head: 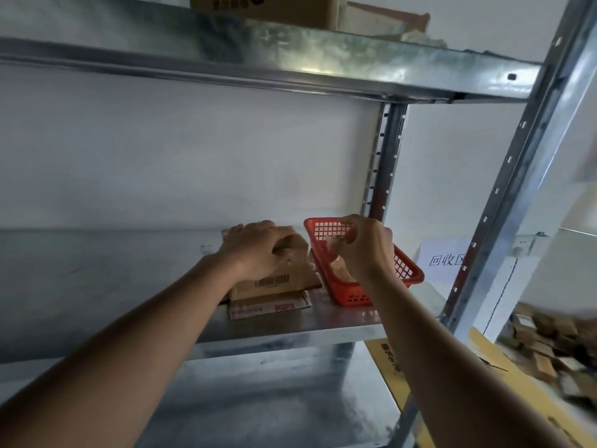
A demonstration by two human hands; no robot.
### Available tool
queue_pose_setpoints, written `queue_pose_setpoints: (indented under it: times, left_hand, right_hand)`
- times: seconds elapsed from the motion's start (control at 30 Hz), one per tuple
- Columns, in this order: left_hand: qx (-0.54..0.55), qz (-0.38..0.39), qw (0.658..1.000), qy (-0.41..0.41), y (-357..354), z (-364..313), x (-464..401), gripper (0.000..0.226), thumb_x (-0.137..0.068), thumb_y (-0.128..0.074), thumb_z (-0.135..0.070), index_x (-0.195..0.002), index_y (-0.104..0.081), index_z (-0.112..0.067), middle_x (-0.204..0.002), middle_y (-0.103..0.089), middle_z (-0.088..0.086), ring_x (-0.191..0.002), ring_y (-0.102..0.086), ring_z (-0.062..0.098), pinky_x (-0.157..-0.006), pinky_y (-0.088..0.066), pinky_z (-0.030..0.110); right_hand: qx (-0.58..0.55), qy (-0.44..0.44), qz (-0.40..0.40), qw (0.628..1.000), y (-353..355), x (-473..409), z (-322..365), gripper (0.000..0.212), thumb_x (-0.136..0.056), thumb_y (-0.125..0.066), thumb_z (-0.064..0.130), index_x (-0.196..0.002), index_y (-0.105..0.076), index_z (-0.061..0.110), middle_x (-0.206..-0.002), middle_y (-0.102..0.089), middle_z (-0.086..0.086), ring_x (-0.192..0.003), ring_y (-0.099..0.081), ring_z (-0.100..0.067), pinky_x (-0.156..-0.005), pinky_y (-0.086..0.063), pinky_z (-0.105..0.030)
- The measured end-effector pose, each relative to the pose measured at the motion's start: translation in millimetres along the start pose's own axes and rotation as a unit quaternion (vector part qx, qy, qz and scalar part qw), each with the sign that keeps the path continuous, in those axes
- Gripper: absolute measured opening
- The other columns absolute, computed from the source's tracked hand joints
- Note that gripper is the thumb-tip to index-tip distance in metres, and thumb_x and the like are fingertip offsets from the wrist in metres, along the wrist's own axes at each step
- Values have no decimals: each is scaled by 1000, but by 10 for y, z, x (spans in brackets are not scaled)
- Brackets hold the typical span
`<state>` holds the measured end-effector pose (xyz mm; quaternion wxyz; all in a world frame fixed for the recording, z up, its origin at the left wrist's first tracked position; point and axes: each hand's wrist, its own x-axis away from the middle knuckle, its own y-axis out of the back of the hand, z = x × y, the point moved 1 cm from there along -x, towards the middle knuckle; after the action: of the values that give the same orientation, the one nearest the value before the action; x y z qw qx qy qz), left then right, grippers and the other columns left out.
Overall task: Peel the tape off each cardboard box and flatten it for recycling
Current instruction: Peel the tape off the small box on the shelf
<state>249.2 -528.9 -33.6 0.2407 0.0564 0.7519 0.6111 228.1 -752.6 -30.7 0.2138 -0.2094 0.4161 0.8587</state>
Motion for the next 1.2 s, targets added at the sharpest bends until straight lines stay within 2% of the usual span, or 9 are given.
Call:
queue_pose_setpoints:
  times: [0.1,0.17,0.3,0.47,0.7,0.83,0.93,1.1,1.2]
  left_hand:
    - [-2,2,1000,24,-21,-61,-11,49,-102,-51,-52,-150,-42,-48,-145,-53,-12,-131,-51,20,-110,-40,49]
    - [-8,4,999,35,-31,-76,-21,51,-102,-50,-53,-152,-39,-48,-151,-49,-13,-135,-48,21,-113,-38,51]
    - [-3,6,999,44,-40,-94,-26,52,-102,-47,-59,-152,-38,-51,-154,-45,-13,-138,-46,21,-113,-38,51]
    - [-12,7,998,66,-70,-107,-21,54,-100,-48,-63,-153,-37,-53,-158,-37,-8,-145,-35,22,-117,-32,52]
    - [-33,5,997,65,-93,-160,-30,57,-100,-44,-66,-155,-34,-51,-150,-35,-6,-141,-33,22,-112,-33,50]
    - [-26,6,998,65,-82,-158,-1,58,-100,-44,-67,-155,-33,-53,-139,-33,-8,-133,-36,18,-111,-32,47]
    - [1,-1,999,53,-50,-160,29,62,-98,-50,-67,-155,-35,-50,-132,-36,-10,-127,-41,16,-110,-38,47]
    - [61,16,996,56,53,-117,112,64,-95,-65,-55,-150,-49,-26,-131,-43,-12,-118,-53,13,-104,-49,41]
    - [51,24,997,48,137,-40,214,58,-96,-65,-52,-146,-53,-25,-136,-46,-14,-117,-55,10,-100,-50,32]
  right_hand:
    - [47,-15,59,997,-8,-73,-216,19,-83,-88,27,-90,-73,18,-94,-72,3,-77,-68,-11,-52,-34,-15]
    - [67,-22,113,991,-54,-109,-317,16,-82,-88,27,-81,-74,19,-88,-72,3,-70,-63,-3,-52,-34,-14]
    - [89,6,176,980,-129,-135,-369,12,-87,-83,22,-96,-78,15,-92,-74,0,-69,-64,-4,-60,-48,-18]
    - [68,44,151,985,-76,-183,-360,17,-86,-85,26,-99,-79,17,-98,-75,1,-79,-69,-10,-77,-60,-29]
    - [23,72,155,985,-78,-237,-270,21,-86,-85,31,-102,-81,19,-98,-76,3,-73,-63,-1,-57,-40,-12]
    - [-22,122,153,980,-64,-230,-148,21,-94,-75,38,-101,-81,20,-92,-77,3,-69,-63,0,-60,-43,-13]
    - [-54,178,143,972,-90,-212,-44,25,-97,-71,35,-116,-78,21,-107,-78,3,-81,-59,1,-67,-37,-7]
    - [-37,210,254,943,-243,-179,87,43,-99,-61,36,-137,-64,15,-131,-64,-5,-114,-60,-20,-72,-38,-17]
    - [-15,218,261,940,-300,-183,135,32,-101,-59,32,-128,-66,16,-123,-55,-4,-110,-56,-21,-76,-43,-24]
